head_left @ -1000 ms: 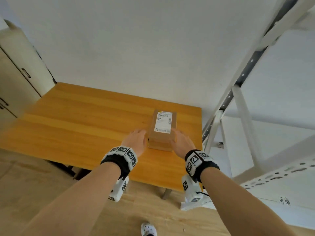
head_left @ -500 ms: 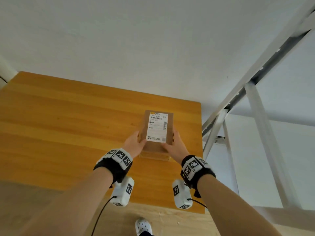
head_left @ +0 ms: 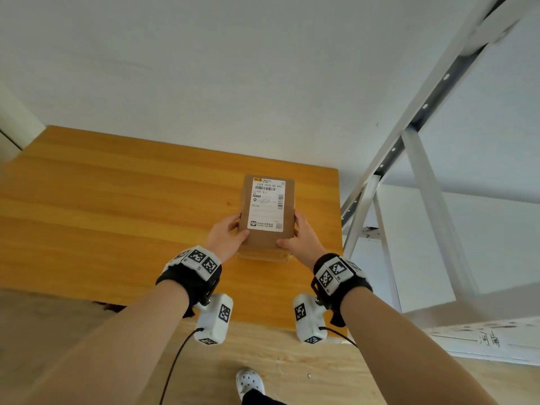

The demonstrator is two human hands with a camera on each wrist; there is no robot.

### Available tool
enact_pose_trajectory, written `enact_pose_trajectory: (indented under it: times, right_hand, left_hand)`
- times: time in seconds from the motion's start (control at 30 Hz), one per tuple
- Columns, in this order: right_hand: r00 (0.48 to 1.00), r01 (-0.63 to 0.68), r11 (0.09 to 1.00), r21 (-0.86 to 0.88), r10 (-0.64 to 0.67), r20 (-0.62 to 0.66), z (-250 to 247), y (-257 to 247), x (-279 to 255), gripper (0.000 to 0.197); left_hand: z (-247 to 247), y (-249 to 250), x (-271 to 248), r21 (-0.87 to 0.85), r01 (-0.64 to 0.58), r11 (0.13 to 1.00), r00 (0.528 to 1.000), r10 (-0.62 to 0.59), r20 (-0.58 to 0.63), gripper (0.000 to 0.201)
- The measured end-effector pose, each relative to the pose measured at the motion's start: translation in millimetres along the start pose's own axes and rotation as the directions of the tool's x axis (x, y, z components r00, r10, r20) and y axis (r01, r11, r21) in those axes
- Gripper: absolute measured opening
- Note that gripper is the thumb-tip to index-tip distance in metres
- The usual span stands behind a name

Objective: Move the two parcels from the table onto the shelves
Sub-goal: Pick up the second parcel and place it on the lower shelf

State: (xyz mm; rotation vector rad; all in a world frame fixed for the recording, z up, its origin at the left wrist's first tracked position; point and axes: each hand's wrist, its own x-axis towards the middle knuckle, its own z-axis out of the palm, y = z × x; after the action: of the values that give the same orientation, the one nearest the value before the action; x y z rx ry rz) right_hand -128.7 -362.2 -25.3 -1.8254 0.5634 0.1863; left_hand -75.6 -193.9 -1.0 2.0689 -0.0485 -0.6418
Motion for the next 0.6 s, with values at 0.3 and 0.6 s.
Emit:
enact_pose_trajectory:
  times: [0.3, 0.6]
  right_hand:
    - [0.980, 0.200, 0.978, 0.067, -0.201, 0.004, 3.3, -14.4, -108.4, 0.090]
    - [0.951, 0.307, 0.946, 0.101, -0.302, -0.067, -6.5, -16.8, -242.9, 0.088]
  left_hand:
    - [-19.0, -1.6, -118.2, -0.052, -0.164, 0.985, 0.983, 0.159, -0.086, 0.061]
    - [-15.0, -1.0, -248.1, -0.053, -0.346, 0.937, 0.934, 0.338, -0.117, 0.064]
